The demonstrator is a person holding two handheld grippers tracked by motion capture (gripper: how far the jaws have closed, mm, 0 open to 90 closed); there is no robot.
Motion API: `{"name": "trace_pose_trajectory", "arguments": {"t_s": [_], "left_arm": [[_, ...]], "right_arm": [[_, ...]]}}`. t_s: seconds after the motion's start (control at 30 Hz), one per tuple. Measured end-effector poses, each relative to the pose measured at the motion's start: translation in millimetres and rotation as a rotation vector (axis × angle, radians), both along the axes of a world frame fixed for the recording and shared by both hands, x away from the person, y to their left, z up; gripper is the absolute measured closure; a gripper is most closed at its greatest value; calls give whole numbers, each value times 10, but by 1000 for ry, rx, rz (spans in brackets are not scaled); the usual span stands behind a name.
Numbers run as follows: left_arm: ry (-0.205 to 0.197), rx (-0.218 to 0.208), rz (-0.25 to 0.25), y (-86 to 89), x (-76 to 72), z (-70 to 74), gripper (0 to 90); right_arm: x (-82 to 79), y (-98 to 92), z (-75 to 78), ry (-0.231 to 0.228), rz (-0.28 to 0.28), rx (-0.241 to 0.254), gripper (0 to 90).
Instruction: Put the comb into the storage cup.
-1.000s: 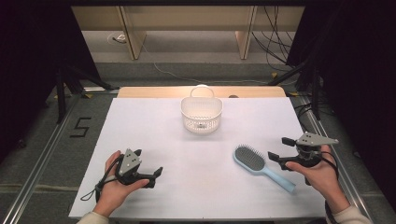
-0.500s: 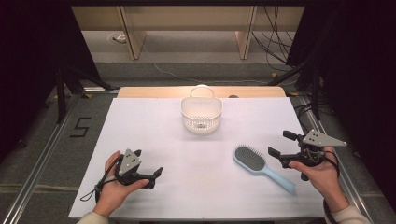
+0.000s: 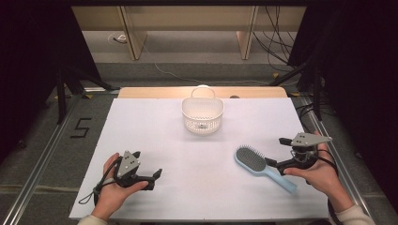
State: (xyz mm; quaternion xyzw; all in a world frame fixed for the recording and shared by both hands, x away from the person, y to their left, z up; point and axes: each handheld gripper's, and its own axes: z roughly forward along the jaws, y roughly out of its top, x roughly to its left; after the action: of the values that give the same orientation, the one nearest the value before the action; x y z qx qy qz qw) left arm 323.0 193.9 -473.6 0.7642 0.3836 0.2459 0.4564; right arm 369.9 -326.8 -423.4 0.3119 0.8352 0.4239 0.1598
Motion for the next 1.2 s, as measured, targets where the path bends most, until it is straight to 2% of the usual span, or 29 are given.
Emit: {"name": "trace_pose_trajectory", "arguments": {"t_s": [0.03,0.07,0.1,0.17,0.23,0.27,0.3,0.33,0.47,0.5,0.6,0.7,0.73,0.77,0.8,0.87,1.03,1.07,1.13,1.17,1.2], "left_arm": [[1,4,2,6,-2,-1,0],[1,4,2,6,-2,-1,0],[1,3,2,8,-3,-2,0],[0,4,3,8,-3,-2,0],[2,4,3,7,-3,-2,0],[2,4,3,7,-3,-2,0],[2,5,1,5,-1,-3,0],[2,5,1,5,-1,-3,0],[-1,2,3,1,1,-3,1],[-2,1,2,1,2,-1,1],[-3,-1,5,1,2,-1,1],[-3,-1,2,-2,4,-2,2],[-3,-1,2,-2,4,-2,2],[-3,-1,1,-3,3,-2,2],[-3,-1,1,-4,4,-2,2],[-3,-2,2,-4,5,-2,2],[-3,-1,1,-9,7,-3,4],[-3,-2,1,-9,7,-2,5],[-3,-2,1,-8,8,-2,5],[-4,-2,1,-6,8,-2,5],[-4,-3,2,-4,8,-2,5]], "right_arm": [[3,12,-21,22,12,-23,24],[3,12,-21,22,12,-23,24],[9,42,-67,59,38,-67,9],[12,75,-107,96,57,-104,5],[15,116,-155,134,81,-162,5],[15,116,-155,134,81,-162,5],[18,149,-196,163,90,-215,6],[18,149,-196,163,90,-215,6],[45,198,-242,203,90,-291,11],[57,227,-247,218,100,-326,6],[69,261,-258,228,106,-364,5],[83,335,-301,281,114,-446,9],[83,335,-301,281,114,-446,9],[88,365,-330,303,111,-483,28],[88,365,-330,303,111,-483,28],[101,388,-356,318,113,-522,82],[121,429,-359,335,104,-552,131],[137,467,-356,341,98,-568,168],[142,480,-358,345,97,-576,169],[160,508,-351,374,107,-577,217],[160,508,-351,374,107,-577,217]]}}
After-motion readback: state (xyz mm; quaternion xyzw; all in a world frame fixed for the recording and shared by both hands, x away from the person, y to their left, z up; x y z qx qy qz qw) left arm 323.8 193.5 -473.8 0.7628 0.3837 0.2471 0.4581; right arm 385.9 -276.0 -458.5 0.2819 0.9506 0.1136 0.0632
